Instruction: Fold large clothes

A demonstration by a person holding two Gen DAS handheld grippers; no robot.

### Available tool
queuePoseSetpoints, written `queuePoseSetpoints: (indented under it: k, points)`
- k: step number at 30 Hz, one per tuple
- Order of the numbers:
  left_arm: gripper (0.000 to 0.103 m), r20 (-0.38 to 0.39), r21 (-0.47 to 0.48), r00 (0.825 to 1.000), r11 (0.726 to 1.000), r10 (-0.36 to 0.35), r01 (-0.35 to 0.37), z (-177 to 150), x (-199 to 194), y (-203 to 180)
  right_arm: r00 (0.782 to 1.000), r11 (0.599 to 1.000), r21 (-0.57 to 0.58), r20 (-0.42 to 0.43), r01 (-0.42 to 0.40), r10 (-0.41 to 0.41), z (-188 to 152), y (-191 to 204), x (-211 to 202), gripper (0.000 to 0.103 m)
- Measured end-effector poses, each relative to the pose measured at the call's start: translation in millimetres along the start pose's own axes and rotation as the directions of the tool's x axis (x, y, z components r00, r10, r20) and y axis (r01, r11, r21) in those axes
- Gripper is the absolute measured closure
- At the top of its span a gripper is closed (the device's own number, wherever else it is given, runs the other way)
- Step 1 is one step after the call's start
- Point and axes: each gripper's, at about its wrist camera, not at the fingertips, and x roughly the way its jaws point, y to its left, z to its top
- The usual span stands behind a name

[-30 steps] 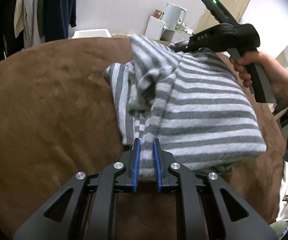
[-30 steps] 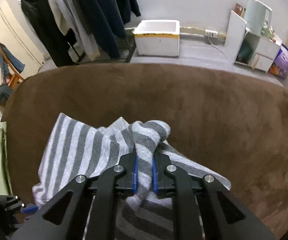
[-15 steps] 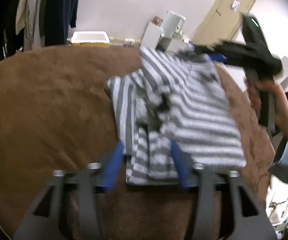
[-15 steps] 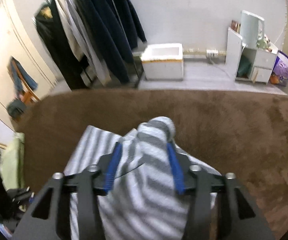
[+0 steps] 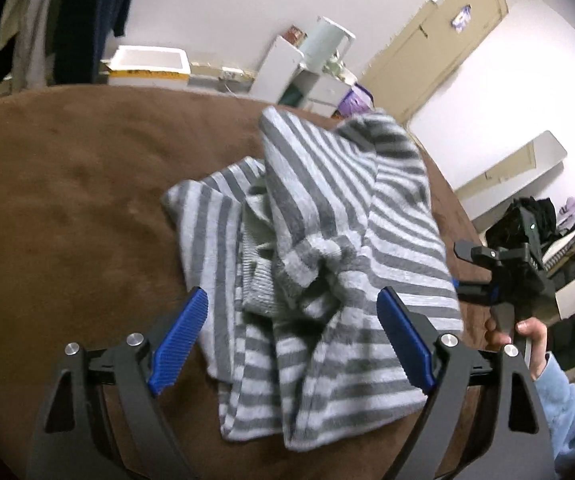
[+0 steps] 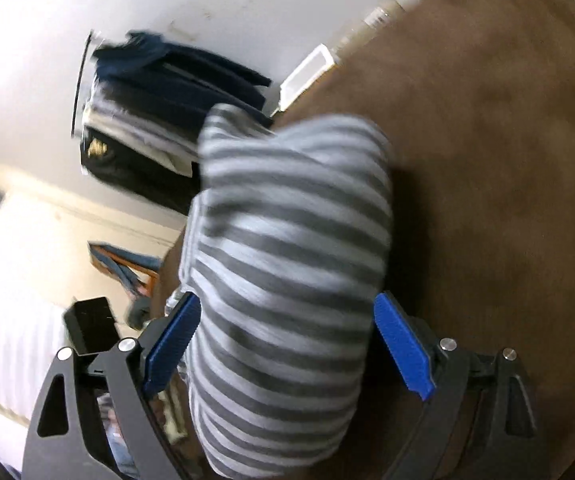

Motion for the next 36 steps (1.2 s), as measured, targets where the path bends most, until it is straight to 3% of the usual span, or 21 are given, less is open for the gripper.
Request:
queuePoseSetpoints:
  k: [4,9,17,21,23,25,28,36]
  points:
    - [0.015,-0.052,0.003,0.998,1.0,0.025,-0.025,-0.9,21.9,5.9,0.998,0.995,0.08,-0.017,-0.052,0.054,-6.6,-21.9,8.2,0.015]
    - [0.01,-0.04,-0.044,0.999,0.999,0.019,-0.021,-4.8,23.0,21.0,0.994,0.99,0.09,-0.023,-0.105,0.107,-6.2,-24.5,19.6,0.012]
    - [0.008,-0.077,-0.127,0.988,0.984,-0.136,0.125,-4.4,47.8,40.6,0.984,0.979,0.103,-0.02,-0.176,0.179,-4.8,-26.1,38.4,0.006]
    - [0.011,-0.066,-0.169,0.976,0.966,-0.207,0.194,-5.1,61.6,48.1,0.985,0.981,0.092,-0.007,-0.172,0.174,-3.3,-23.5,46.5,0.005]
    - [0.024,-0.055,-0.169,0.974,0.963,-0.22,0.208,-6.7,61.3,48.7,0.988,0.984,0.091,0.001,-0.153,0.153,-1.8,-21.3,49.3,0.012]
    - [0.032,-0.046,-0.179,0.97,0.957,-0.24,0.229,-9.1,60.4,51.1,0.99,0.986,0.088,0.004,-0.141,0.141,-0.3,-19.3,50.3,0.028]
    - [0.043,-0.029,-0.165,0.966,0.954,-0.258,0.249,-12.6,56.4,49.5,0.993,0.991,0.068,0.009,-0.119,0.119,-1.9,-15.0,46.4,0.04]
    - [0.049,0.011,-0.111,0.971,0.965,-0.238,0.238,-11.0,41.9,35.7,0.991,0.991,0.032,0.04,-0.127,0.125,-9.1,-6.7,37.6,0.046]
